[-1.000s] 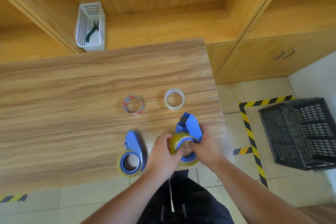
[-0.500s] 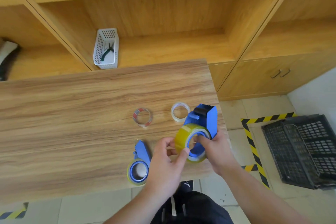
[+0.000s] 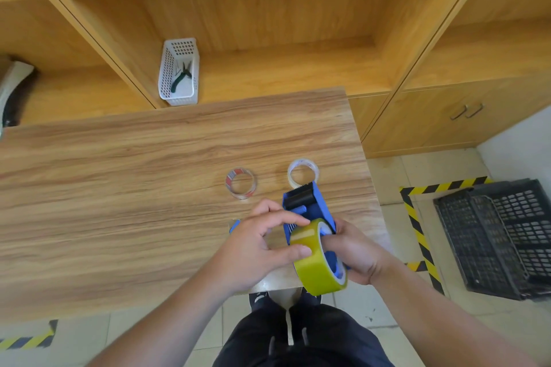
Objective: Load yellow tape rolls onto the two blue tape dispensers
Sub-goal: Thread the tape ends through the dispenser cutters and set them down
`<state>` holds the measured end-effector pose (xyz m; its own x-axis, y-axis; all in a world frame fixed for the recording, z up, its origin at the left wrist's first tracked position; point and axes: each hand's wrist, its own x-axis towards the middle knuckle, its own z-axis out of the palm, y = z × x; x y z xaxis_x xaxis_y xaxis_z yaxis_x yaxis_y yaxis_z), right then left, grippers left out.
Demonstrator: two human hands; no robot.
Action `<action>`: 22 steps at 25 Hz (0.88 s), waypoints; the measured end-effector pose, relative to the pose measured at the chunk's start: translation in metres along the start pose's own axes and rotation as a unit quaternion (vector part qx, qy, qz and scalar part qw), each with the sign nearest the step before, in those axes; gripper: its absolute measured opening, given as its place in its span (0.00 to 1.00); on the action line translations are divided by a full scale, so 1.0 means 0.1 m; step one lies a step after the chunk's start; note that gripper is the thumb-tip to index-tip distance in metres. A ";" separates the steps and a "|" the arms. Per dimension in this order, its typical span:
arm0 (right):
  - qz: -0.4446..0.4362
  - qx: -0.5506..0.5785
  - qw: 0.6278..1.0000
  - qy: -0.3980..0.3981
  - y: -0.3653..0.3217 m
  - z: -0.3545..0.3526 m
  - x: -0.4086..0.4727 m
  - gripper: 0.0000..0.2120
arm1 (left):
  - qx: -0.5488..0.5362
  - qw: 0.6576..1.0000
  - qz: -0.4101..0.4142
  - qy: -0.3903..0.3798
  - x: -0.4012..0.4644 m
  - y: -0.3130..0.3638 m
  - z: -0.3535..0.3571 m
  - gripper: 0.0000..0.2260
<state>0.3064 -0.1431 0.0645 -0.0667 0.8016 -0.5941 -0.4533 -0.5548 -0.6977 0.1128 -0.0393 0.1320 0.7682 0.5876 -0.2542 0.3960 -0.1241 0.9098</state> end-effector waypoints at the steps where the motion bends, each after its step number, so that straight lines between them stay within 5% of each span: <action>1: 0.003 0.000 1.000 -0.012 0.00 0.01 -0.01 0.19 | -0.002 1.000 0.005 -0.001 0.00 -0.01 -0.02 0.17; 6: 0.018 -0.002 0.999 -0.040 0.01 0.05 -0.05 0.20 | 0.018 0.999 0.024 0.013 -0.04 0.00 -0.05 0.12; 12: 0.049 -0.005 0.997 -0.059 0.06 0.14 -0.08 0.16 | 0.206 0.966 0.158 0.007 -0.11 -0.01 -0.14 0.09; 22: 0.111 -0.063 0.988 -0.087 0.14 0.38 -0.12 0.10 | 0.292 0.940 0.146 -0.097 0.04 0.03 -0.40 0.08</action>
<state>0.2670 -0.1524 0.0768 -0.3088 0.6774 -0.6677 -0.2975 -0.7356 -0.6087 0.0970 -0.0057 0.1468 0.9419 0.3108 -0.1269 0.3187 -0.7086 0.6295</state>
